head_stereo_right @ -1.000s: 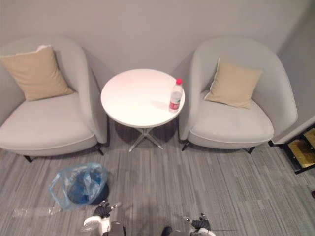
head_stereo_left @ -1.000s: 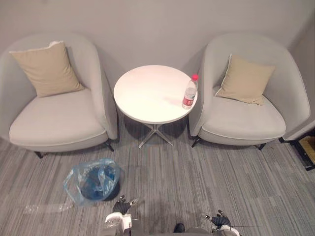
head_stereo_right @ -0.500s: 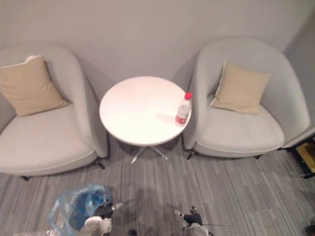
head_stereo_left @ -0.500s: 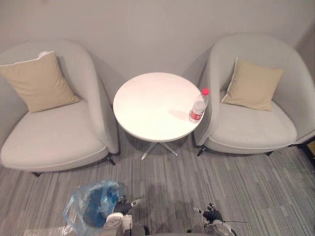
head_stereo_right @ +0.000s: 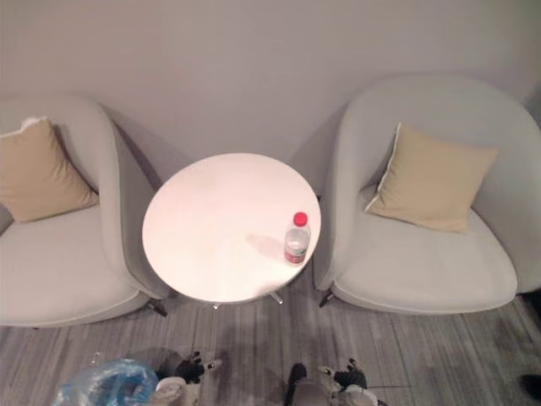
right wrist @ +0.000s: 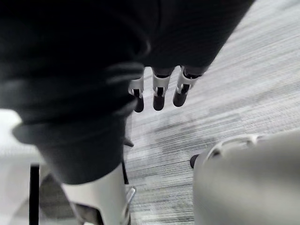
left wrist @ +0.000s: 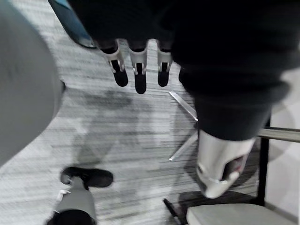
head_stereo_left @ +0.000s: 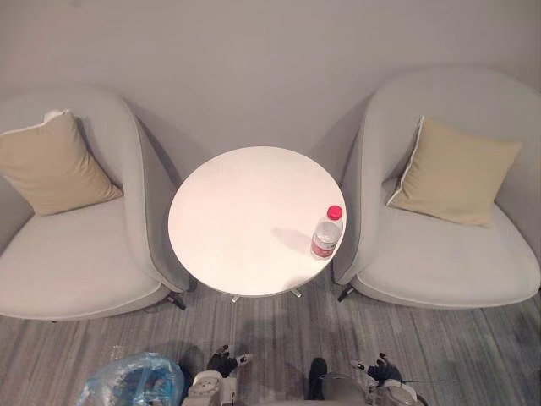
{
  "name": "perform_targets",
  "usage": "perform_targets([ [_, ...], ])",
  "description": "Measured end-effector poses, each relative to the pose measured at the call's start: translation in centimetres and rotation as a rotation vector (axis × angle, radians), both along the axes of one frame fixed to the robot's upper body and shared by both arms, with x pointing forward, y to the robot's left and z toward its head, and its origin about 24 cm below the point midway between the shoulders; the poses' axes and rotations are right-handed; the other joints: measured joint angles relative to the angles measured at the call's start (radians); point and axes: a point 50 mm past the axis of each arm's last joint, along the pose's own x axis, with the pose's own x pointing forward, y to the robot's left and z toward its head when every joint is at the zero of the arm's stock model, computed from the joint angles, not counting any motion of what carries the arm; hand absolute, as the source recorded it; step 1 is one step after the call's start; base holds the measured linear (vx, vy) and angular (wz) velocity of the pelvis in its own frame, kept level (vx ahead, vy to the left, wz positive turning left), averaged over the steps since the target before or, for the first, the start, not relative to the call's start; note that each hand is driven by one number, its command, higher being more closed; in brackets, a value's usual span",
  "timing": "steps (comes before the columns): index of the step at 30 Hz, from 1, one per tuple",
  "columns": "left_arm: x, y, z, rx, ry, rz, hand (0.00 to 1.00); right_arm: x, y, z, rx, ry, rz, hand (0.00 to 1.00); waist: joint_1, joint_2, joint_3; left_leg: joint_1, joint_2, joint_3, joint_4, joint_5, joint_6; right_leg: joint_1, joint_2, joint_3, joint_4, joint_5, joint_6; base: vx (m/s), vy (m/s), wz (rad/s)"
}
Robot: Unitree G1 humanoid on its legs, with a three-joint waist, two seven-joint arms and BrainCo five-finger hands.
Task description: Gather rubbish on tea table into small bin, then transfer packed bag to large trash can.
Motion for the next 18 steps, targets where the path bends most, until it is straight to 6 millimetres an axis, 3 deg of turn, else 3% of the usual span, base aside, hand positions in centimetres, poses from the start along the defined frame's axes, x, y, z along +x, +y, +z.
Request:
perform_targets([
  [2,0.1,-0.1,0.0,-0.001,-0.003,-0.004,0.00,0.1,0.4,0.0,0.011,-0.005,-0.007,0.00,0.005,-0.005,0.001,-0.012,0.003,0.012,0.024,0.026,-0.008,0.031,-0.003,-0.012,-0.031,0.003,-0.006,0.11,-0.067,0.28],
  [3,0.1,-0.3,0.0,-0.005,-0.004,-0.005,0.00,0.2,0.4,0.0,0.007,-0.010,-0.010,0.00,0.010,-0.007,0.003,-0.011,-0.006,0.041,0.003,-0.045,-0.005,0.045,-0.008,-0.013,-0.052,0.007,-0.012,0.08,-0.014,0.10],
  [5,0.2,-0.5,0.1,-0.010,-0.007,-0.008,0.00,0.4,0.4,0.1,0.008,-0.021,-0.013,0.00,0.013,-0.008,0.007,-0.021,-0.058,0.050,-0.084,-0.096,-0.006,0.062,-0.028,-0.019,-0.063,0.012,-0.004,0.06,0.058,0.08],
  [7,0.1,-0.5,0.0,-0.011,-0.004,-0.008,0.00,0.3,0.5,0.1,0.010,-0.020,-0.014,0.00,0.016,0.000,0.002,-0.021,-0.097,0.048,-0.208,-0.041,0.039,0.074,-0.028,-0.019,-0.071,0.018,0.006,0.05,0.112,-0.01],
  [8,-0.1,-0.4,0.0,-0.010,0.002,-0.008,0.00,0.5,0.4,0.2,0.007,-0.025,-0.011,0.00,0.020,0.014,-0.011,-0.007,-0.106,0.062,-0.262,-0.007,0.050,0.090,-0.008,-0.003,-0.088,0.022,0.028,0.07,0.122,-0.12],
  [11,-0.3,0.5,-0.1,0.012,0.006,-0.004,0.00,0.5,1.6,0.1,0.032,-0.036,-0.005,0.00,0.026,-0.016,-0.025,0.000,-0.127,0.073,-0.268,-0.007,0.054,0.094,-0.025,0.021,-0.109,0.036,0.047,0.03,0.101,-0.09],
  [18,-1.3,0.6,-0.4,0.020,0.039,-0.013,0.00,0.0,1.4,0.0,0.018,-0.032,-0.011,0.00,0.025,-0.004,-0.049,0.071,-0.159,0.074,-0.394,0.038,0.068,0.145,-0.025,0.034,-0.193,0.072,0.056,0.00,0.022,-0.01],
])
